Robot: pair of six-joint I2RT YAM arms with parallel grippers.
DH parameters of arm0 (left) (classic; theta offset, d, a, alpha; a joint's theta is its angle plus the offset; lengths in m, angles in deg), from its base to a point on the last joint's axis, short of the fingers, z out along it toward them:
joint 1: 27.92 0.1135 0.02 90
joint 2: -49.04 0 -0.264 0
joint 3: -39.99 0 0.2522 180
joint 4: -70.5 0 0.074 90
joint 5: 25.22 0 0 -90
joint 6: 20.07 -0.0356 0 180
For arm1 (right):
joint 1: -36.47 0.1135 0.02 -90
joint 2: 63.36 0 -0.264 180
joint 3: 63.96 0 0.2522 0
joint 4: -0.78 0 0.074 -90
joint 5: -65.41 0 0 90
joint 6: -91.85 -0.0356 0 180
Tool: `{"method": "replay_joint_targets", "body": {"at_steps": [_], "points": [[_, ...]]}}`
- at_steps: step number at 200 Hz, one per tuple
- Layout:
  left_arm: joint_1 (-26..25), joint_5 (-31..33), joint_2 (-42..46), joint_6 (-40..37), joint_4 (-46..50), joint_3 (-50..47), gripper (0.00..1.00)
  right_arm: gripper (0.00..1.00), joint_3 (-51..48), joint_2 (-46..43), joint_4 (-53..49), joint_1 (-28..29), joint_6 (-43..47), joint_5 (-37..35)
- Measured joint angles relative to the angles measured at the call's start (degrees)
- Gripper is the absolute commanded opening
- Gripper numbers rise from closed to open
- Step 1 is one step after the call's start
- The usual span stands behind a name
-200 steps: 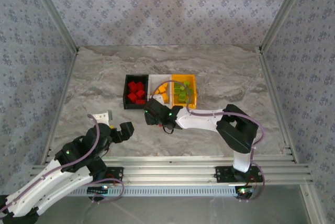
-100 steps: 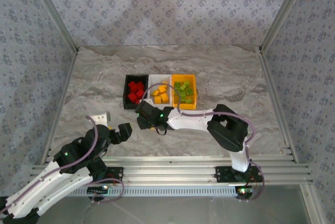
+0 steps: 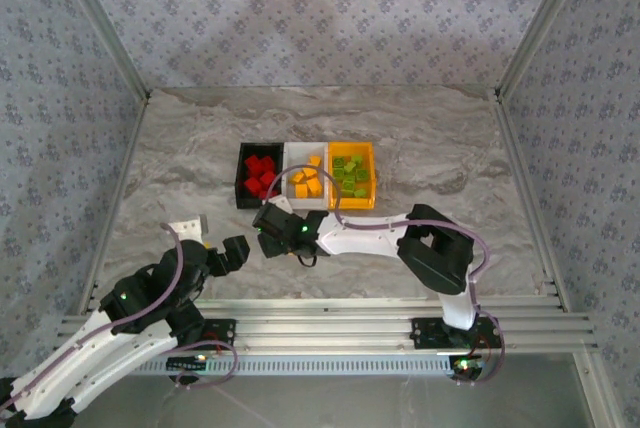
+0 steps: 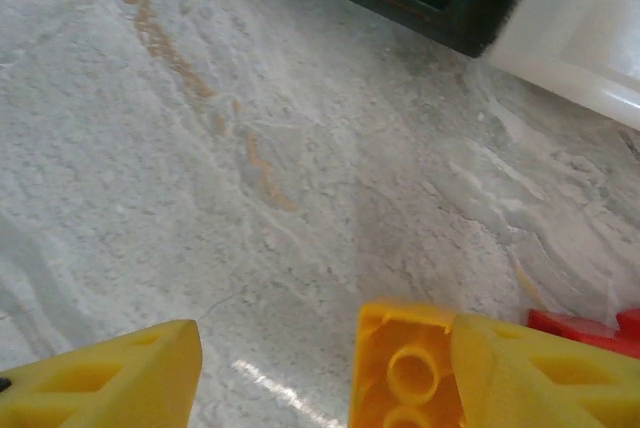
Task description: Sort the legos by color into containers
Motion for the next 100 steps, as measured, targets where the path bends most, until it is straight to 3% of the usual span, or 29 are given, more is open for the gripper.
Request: {"method": "replay_joint_targets", "body": {"at_steps": [61, 100], "points": [[0.0, 0.2, 0.0, 0.0, 0.0, 0.0, 1.0, 0.58, 0.1, 2.0, -1.2, -0.1, -1.1, -2.6], [0.0, 0.2, 0.0, 0.0, 0.0, 0.0, 1.0, 0.63, -0.2, 2.1, -1.7, 0.2, -1.0, -4.2]]}}
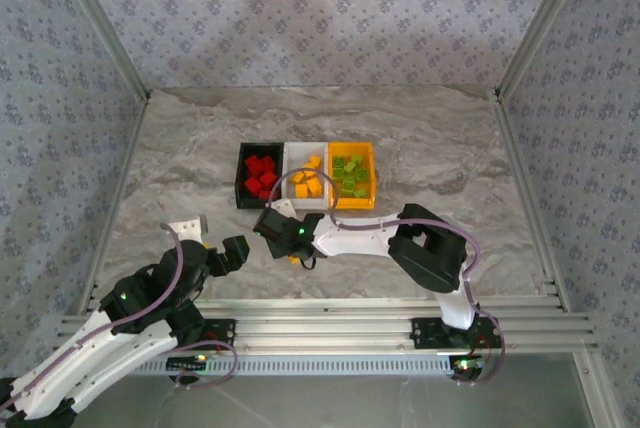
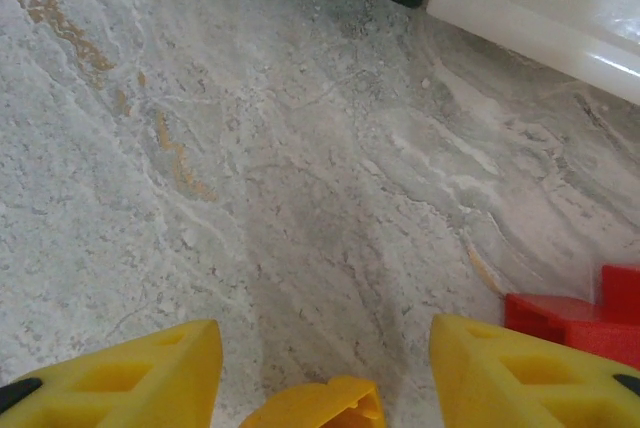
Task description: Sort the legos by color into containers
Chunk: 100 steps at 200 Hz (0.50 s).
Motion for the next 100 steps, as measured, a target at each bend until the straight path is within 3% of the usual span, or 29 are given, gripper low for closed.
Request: {"method": "replay_joint_targets", "body": {"at_steps": [100], "points": [[0.4, 0.0, 0.3, 0.2, -0.2, -0.3, 1.0, 0.56, -7.5, -3.2, -0.3, 4.8, -0.7, -0.4]]}}
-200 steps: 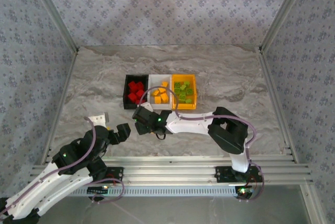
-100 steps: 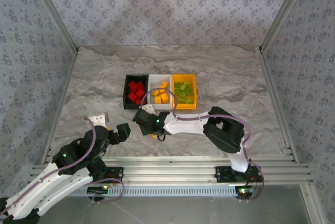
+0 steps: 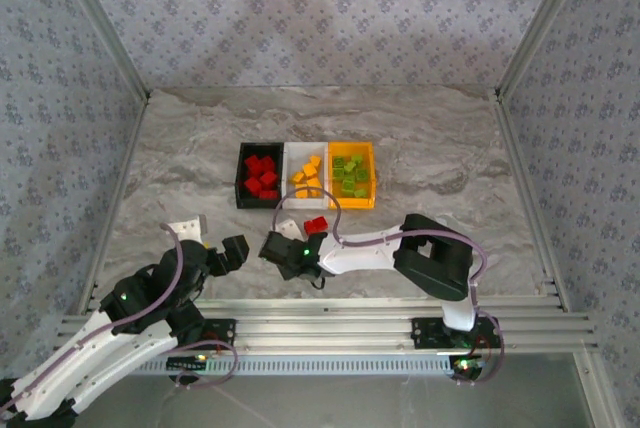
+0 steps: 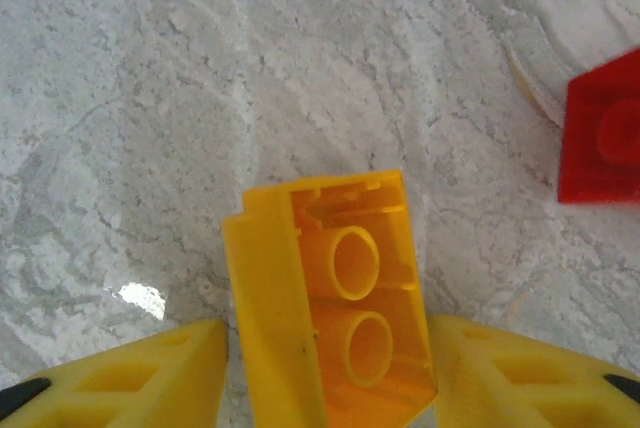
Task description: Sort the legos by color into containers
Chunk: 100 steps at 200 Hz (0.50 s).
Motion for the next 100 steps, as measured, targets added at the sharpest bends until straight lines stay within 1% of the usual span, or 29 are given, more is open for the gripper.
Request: {"method": "replay_joint_targets", "body": {"at_steps": [12, 24, 100], "points": [[0.0, 0.0, 0.0, 0.2, -0.1, 0.0, 1.0, 0.58, 0.0, 0.0, 0.0, -0.2, 0.0, 0.0], [0.0, 0.0, 0.0, 0.2, -0.2, 0.0, 1.0, 0.58, 0.0, 0.1, 0.1, -0.3, 0.2, 0.0], [0.0, -0.1, -1.3, 0.2, -1.5, -0.9, 1.0, 0.36, 2.6, 1.4, 0.3, -3.2, 2.5, 0.0]]}}
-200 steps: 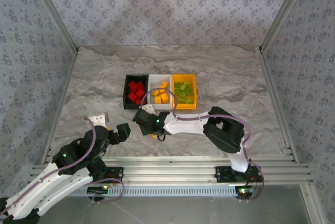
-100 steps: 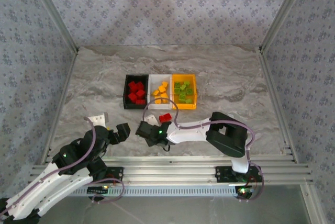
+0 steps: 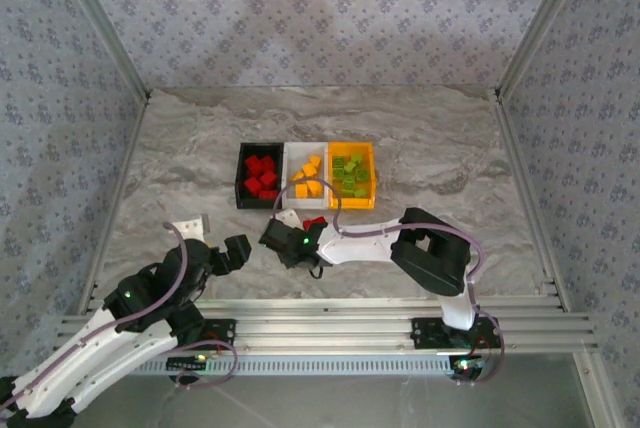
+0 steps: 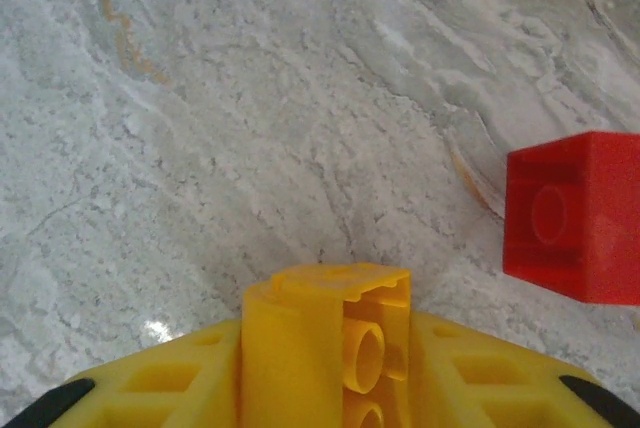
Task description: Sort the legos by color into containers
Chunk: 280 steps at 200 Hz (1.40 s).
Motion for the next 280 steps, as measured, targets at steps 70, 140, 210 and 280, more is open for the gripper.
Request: {"method": "replay_joint_targets", "body": {"at_steps": [70, 140, 210, 280], "points": [[0.0, -1.3, -1.7, -0.1, -1.0, -0.1, 1.0, 0.33, 0.2, -9.9, 0.3, -1.4, 1.9, -0.1], [0.0, -2.5, -7.4, -0.2, -4.2, -0.1, 1.0, 0.33, 13.7, -7.0, 0.5, -16.5, 4.9, -0.2], [0.0, -5.7, -15.5, -2.6, -11.5, -0.9, 1.0, 0.55, 23.0, 5.1, -3.1, -22.0, 4.3, 2.0], [0.1, -7.9, -25.6, -5.7, -20.6, -2.0, 1.0, 0.76, 17.7, -2.9, 0.2, -22.1, 4.6, 3.1]]}}
